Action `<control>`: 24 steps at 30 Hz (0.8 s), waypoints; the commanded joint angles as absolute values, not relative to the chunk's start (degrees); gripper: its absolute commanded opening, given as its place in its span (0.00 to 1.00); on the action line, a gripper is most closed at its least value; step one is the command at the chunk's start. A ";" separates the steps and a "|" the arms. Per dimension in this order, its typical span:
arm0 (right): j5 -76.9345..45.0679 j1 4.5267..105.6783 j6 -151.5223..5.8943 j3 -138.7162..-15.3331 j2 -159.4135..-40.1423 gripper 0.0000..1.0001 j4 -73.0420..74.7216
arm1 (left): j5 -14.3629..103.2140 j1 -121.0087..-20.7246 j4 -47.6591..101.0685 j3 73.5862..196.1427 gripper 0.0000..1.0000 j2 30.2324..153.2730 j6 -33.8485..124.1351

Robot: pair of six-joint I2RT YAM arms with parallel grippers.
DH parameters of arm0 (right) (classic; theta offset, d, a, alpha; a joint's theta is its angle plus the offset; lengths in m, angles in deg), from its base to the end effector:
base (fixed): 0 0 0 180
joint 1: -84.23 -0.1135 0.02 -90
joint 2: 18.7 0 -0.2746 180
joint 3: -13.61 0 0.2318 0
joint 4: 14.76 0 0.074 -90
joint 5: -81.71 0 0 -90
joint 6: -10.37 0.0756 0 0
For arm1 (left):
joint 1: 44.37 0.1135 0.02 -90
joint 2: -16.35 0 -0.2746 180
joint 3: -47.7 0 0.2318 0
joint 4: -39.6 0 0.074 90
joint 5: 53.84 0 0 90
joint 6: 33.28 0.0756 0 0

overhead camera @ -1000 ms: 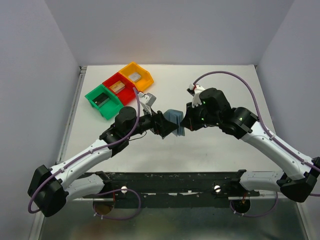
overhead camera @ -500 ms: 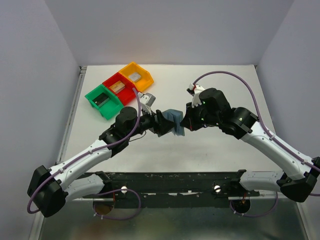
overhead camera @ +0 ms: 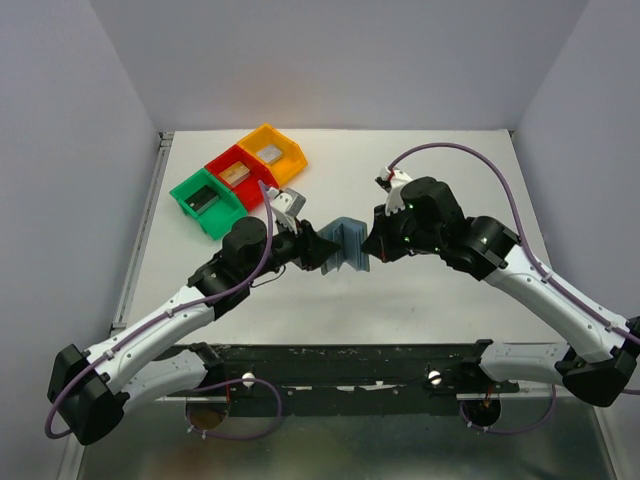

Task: Take the credit cards out of the card holder
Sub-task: Open the card holder.

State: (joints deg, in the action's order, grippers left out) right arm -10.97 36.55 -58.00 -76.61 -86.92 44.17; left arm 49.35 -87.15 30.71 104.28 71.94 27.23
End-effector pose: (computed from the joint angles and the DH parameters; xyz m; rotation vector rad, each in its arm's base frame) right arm 0.1674 0.1891 0.3655 -0.5471 2.2452 0.7006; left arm 0.1665 -0.1776 0.3238 0.3950 1.7975 -1.1113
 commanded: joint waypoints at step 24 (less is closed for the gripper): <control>-16.73 36.24 -56.78 -71.88 -79.61 0.65 35.67 | 48.47 -87.17 21.00 106.55 0.00 64.42 32.73</control>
